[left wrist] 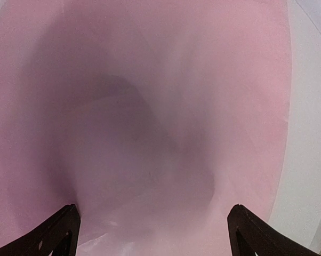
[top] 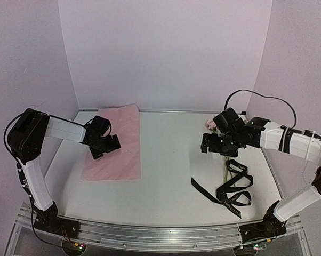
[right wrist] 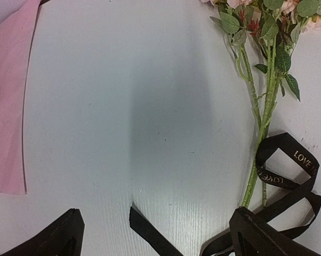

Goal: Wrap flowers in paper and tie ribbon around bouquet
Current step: Move the folded wrapping paper to the center of the board.

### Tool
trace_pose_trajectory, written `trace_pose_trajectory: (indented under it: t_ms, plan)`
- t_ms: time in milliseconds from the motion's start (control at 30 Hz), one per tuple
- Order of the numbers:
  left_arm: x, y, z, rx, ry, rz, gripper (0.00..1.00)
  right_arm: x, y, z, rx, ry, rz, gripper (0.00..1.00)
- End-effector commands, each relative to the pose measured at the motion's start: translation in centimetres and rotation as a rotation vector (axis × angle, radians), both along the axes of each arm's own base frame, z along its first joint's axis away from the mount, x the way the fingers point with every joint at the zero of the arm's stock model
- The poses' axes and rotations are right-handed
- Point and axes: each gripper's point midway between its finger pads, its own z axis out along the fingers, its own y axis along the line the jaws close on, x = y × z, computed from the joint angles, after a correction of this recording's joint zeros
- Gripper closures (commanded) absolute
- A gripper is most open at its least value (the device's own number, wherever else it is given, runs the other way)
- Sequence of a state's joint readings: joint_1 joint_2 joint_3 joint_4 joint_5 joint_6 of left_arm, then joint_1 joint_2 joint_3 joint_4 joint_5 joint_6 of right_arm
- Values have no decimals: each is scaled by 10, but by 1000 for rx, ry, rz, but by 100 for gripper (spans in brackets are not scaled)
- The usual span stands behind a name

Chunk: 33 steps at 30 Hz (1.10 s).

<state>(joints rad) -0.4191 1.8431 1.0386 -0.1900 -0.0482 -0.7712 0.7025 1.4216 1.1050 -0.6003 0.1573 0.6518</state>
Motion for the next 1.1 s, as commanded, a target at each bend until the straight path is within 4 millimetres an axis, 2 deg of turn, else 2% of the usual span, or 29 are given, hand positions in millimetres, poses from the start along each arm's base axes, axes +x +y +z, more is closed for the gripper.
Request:
trace_pose_trajectory:
  t_ms: [0, 100, 200, 267, 367, 467, 600, 700, 767, 800, 867, 967, 1067]
  plan:
    - [-49, -49, -35, -6, 121, -117, 0, -1, -8, -6, -13, -7, -30, 2]
    - [-84, -85, -42, -6, 170, -237, 0, -5, -8, -14, -9, 15, -36, 2]
    - [-115, -107, -43, -3, 198, -321, 0, -8, -2, -25, 9, 53, -29, 2]
    - [-134, -113, -40, -11, 208, -357, 0, -10, 4, -31, 13, 68, -16, 2]
    - [-152, -116, -23, -39, 198, -388, 0, -14, 22, -39, 11, 93, 24, 2]
    - [-156, -105, -1, -34, 169, -372, 0, -18, 48, -47, 11, 120, 83, 2]
    - [-149, -86, 31, -51, 136, -288, 0, -19, 81, -64, 34, 182, 153, 4]
    - [-150, -52, 39, -46, 148, -138, 0, -24, 106, -75, 61, 227, 207, 7]
    - [-155, -28, 38, -63, 167, -44, 1, -30, 120, -82, 69, 253, 239, 10]
    - [-163, -17, 31, -73, 196, -15, 3, -33, 124, -85, 68, 261, 249, 11]
    - [-170, -3, 27, -101, 208, 34, 4, -38, 133, -93, 73, 283, 268, 14]
    - [-185, 2, 19, -159, 233, 58, 5, -42, 144, -104, 82, 308, 289, 19]
    - [-192, -4, 14, -251, 224, 53, 9, -45, 151, -113, 86, 335, 308, 26]
